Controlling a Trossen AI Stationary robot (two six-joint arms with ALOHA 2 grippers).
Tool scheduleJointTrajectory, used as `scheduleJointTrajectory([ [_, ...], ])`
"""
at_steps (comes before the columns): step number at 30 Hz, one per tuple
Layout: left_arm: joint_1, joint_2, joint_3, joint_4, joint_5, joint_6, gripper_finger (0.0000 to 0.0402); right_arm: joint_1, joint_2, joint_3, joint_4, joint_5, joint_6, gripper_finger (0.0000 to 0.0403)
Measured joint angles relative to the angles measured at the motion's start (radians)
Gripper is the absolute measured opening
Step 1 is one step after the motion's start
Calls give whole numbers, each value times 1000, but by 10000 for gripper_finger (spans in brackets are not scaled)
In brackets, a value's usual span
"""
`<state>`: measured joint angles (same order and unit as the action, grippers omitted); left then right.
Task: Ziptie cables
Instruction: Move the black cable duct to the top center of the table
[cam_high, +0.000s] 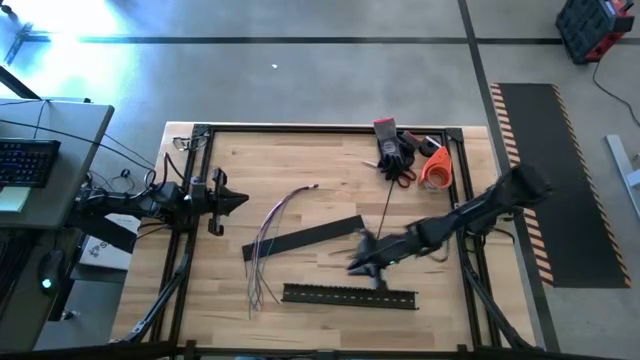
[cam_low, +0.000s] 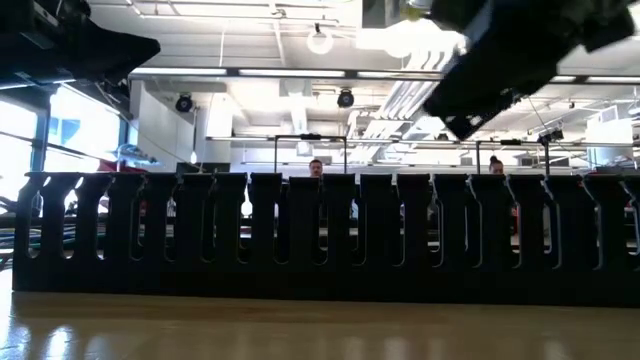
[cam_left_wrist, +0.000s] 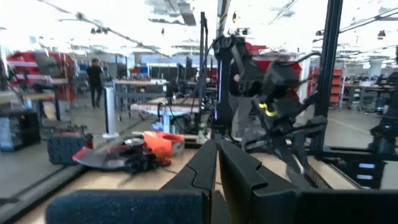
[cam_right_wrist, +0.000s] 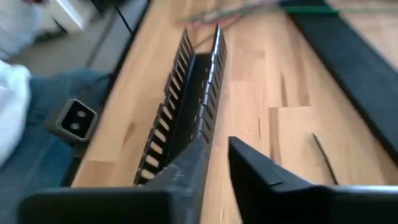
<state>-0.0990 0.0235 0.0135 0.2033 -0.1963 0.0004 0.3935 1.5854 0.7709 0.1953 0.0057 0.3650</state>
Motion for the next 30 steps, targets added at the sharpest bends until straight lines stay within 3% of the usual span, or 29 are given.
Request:
scheduleJointTrajectory([
  [7,0,0,0,-64,2,-74,5,20,198,256,-265,-9,-52,186],
  [13,0,0,0,-118,3,-101,5,51,297,339,-341,8,-46,211],
  [18,0,0,0,-150,7,-128,5,52,323,341,-396,64,-22,161],
  [25,0,0,0,-164,6,-167,5,23,326,342,-442,68,-30,21],
  [30,0,0,0,-161,3,-181,5,-41,267,360,-473,88,-57,3],
])
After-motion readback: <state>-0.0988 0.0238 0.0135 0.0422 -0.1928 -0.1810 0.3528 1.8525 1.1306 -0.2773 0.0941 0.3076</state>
